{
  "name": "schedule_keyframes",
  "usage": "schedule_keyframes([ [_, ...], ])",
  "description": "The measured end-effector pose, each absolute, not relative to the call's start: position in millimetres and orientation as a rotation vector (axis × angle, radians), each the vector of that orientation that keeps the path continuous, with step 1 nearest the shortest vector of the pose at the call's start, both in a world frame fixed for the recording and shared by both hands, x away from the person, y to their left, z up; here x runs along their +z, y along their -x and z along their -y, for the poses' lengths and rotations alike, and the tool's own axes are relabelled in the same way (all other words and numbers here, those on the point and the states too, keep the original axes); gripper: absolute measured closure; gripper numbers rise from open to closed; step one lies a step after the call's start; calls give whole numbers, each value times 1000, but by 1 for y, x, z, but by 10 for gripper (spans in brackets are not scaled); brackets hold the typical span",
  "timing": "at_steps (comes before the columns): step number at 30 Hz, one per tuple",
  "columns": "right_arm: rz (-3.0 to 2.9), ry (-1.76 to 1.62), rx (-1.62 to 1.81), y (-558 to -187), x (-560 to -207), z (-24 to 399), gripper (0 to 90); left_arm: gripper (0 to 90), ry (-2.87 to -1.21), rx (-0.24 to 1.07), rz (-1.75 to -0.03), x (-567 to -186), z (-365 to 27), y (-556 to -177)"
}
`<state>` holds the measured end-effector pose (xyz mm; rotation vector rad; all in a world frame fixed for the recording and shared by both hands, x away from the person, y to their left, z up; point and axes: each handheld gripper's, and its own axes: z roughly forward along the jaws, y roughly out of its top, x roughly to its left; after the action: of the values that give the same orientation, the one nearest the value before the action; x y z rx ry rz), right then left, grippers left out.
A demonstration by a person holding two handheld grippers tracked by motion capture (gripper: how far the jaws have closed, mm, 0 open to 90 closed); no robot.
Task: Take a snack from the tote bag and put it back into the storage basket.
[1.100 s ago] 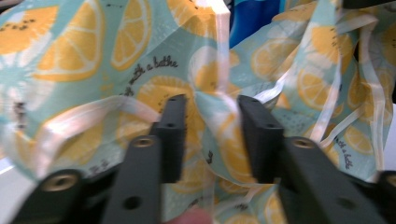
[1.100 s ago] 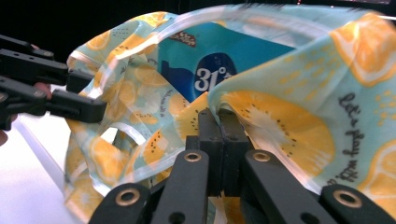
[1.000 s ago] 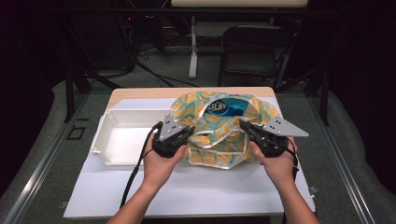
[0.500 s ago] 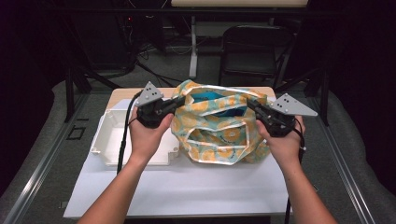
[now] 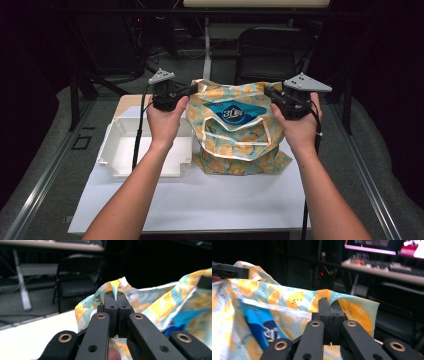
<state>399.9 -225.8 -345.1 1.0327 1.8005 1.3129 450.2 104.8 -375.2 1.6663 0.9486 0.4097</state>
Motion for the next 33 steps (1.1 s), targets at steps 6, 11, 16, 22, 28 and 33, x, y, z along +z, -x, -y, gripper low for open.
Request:
schedule_keyframes([
  [6, -1823, -1156, 1308, -414, -363, 230, 890, 833, -1727, 309, -998, -401, -98, -459],
  [11, -1869, -1231, 1281, -416, -389, 243, 831, 781, -1763, 279, -1024, -417, -102, -454],
  [16, -1906, -1289, 1247, -410, -417, 256, 729, 704, -1838, 226, -1071, -447, -101, -450],
  [22, -1881, -1345, 1258, -399, -443, 266, 515, 601, -1800, 222, -1088, -461, -112, -439],
  [28, -1829, -1358, 1362, -385, -446, 276, 364, 255, -1678, 239, -1091, -458, -129, -422],
  [33, -1922, -1310, 1417, -378, -451, 270, 627, 431, -1743, 150, -1058, -465, -121, -420],
])
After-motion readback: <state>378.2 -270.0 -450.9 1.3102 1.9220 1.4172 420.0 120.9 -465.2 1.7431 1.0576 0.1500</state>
